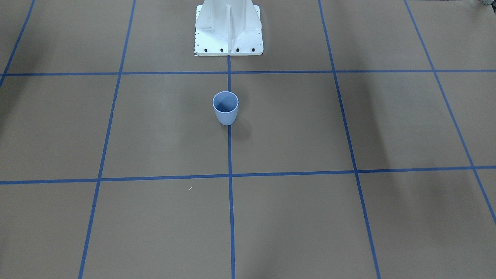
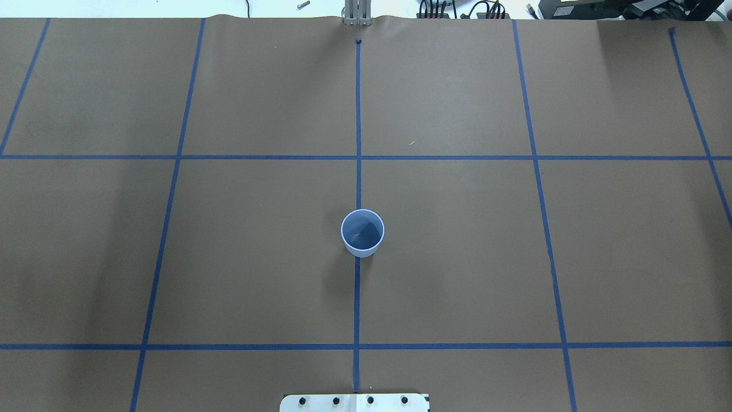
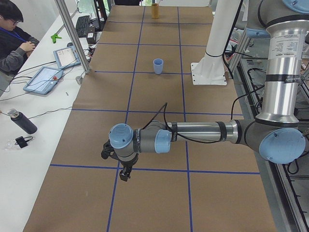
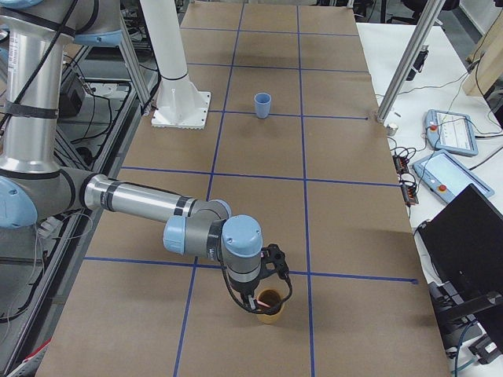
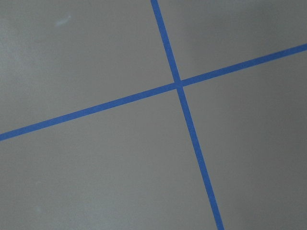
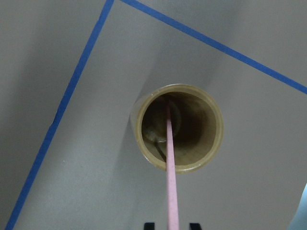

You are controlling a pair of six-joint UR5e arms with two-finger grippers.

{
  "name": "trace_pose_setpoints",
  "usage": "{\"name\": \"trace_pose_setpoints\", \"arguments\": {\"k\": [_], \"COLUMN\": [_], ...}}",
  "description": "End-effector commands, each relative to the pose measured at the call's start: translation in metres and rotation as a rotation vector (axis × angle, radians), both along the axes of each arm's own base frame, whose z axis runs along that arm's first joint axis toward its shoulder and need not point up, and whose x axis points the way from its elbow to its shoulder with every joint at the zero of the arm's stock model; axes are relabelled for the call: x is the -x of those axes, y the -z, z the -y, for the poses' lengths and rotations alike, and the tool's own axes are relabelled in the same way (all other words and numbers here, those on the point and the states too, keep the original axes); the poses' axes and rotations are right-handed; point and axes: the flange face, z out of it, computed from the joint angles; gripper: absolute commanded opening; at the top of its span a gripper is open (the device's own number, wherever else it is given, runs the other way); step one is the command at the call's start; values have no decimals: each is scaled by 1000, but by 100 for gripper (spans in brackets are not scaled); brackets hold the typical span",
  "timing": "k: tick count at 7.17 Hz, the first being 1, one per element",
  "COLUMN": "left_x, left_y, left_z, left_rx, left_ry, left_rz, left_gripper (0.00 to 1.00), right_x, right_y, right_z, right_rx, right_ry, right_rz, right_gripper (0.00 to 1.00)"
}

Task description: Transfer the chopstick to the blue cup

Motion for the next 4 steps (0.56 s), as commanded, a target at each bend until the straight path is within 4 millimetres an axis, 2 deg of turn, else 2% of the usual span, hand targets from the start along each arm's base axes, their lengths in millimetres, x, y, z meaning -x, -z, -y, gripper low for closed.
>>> {"name": "trace_pose_setpoints", "arguments": {"k": [1, 4], "left_x": [0, 0], "left_y": [1, -1], "left_z": [0, 0], "left_rx": [-2, 2], "left_ry": [0, 1], "left_rz": [0, 0], "left_gripper": [99, 99], "right_x": [-1, -3], "right_y": [-5, 17], "right_z": [-7, 7], "right_rx": [9, -32], "right_ry": [6, 4], "right_rz": [-20, -33], "right_gripper": [0, 0]}}
